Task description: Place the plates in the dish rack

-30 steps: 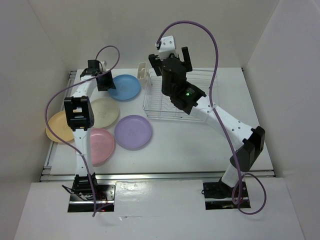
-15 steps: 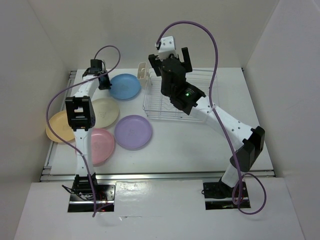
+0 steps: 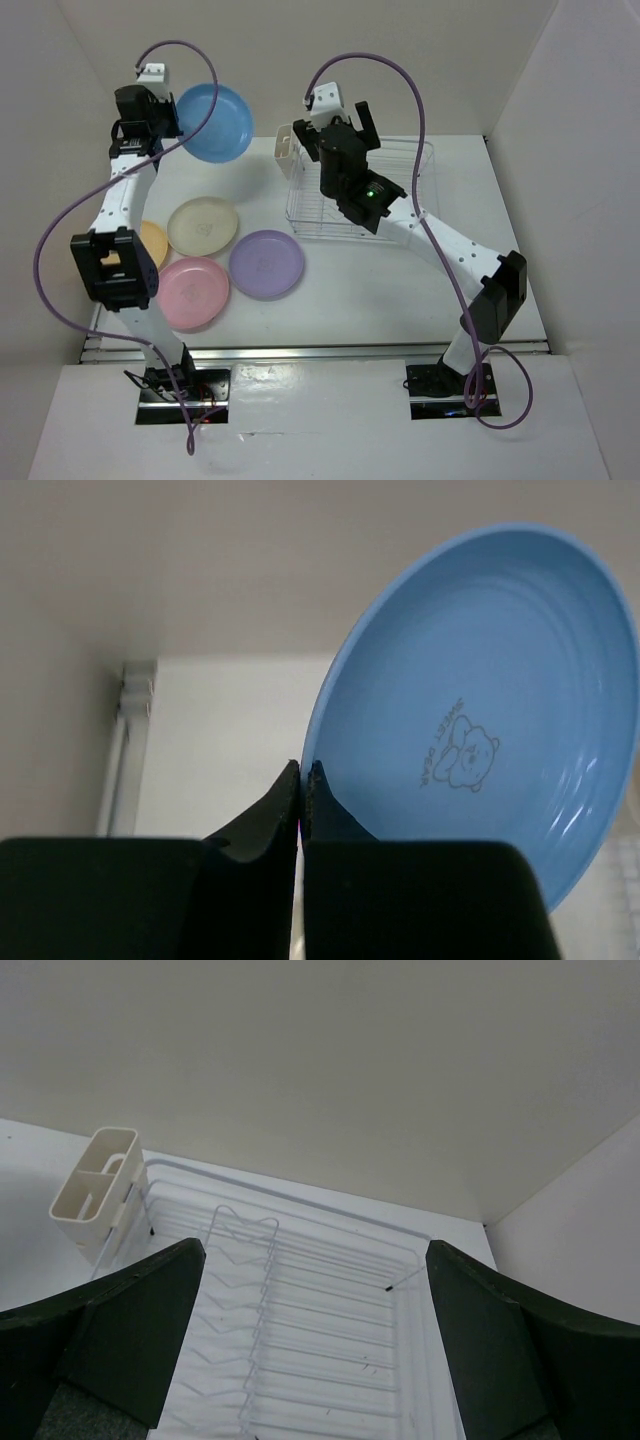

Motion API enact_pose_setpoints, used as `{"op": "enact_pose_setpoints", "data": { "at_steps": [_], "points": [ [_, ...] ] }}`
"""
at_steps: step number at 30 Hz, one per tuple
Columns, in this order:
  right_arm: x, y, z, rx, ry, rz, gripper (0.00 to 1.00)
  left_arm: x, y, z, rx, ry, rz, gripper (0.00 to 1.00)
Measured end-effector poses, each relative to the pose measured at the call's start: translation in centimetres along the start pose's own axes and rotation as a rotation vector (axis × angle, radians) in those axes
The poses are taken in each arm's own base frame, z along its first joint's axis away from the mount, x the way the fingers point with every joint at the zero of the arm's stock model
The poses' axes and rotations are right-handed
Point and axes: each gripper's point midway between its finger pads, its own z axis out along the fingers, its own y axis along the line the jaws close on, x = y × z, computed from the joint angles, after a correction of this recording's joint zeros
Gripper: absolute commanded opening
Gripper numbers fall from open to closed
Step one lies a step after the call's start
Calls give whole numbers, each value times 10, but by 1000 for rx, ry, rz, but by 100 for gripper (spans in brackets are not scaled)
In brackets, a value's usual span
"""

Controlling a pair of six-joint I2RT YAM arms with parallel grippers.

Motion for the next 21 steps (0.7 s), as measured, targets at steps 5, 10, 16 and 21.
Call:
{"op": "enact_pose_setpoints", "data": {
  "at_steps": [5, 10, 16, 21],
  "points": [
    [-6, -7, 5, 29, -39, -12, 100, -60, -42, -59, 116, -467, 162, 0],
    [-7, -27, 8, 73, -69, -32, 100, -73, -141, -53, 166, -736, 411, 0],
    [-18, -58, 1, 129, -85, -2, 100, -63, -228, -47, 264, -848, 577, 0],
    [-27, -77, -9, 161, -91, 23, 100, -85, -249, -44, 347, -927, 706, 0]
  ]
}}
